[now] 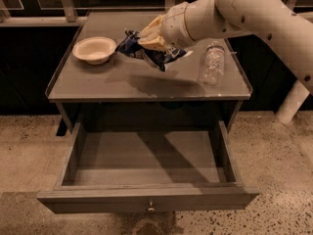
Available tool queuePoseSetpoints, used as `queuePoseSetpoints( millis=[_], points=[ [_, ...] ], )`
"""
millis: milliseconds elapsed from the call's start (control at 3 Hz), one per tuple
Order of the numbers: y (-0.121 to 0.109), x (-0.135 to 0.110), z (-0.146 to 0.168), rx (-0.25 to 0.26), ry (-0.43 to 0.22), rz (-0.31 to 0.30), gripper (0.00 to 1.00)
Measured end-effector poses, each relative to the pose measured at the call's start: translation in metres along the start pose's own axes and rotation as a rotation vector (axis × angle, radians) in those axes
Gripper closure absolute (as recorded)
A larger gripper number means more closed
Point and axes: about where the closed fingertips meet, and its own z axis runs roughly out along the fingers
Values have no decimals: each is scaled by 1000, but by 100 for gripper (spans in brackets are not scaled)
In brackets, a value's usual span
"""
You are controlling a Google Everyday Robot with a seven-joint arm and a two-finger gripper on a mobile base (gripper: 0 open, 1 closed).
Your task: Pick blue chip bag from top drawer and place on counter
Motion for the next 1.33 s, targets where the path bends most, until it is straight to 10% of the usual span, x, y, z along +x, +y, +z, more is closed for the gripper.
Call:
queuePoseSetpoints(
  millis=[667,1333],
  points=[
    [0,0,0,0,0,0,12],
    [0,0,0,0,0,0,0]
  ],
)
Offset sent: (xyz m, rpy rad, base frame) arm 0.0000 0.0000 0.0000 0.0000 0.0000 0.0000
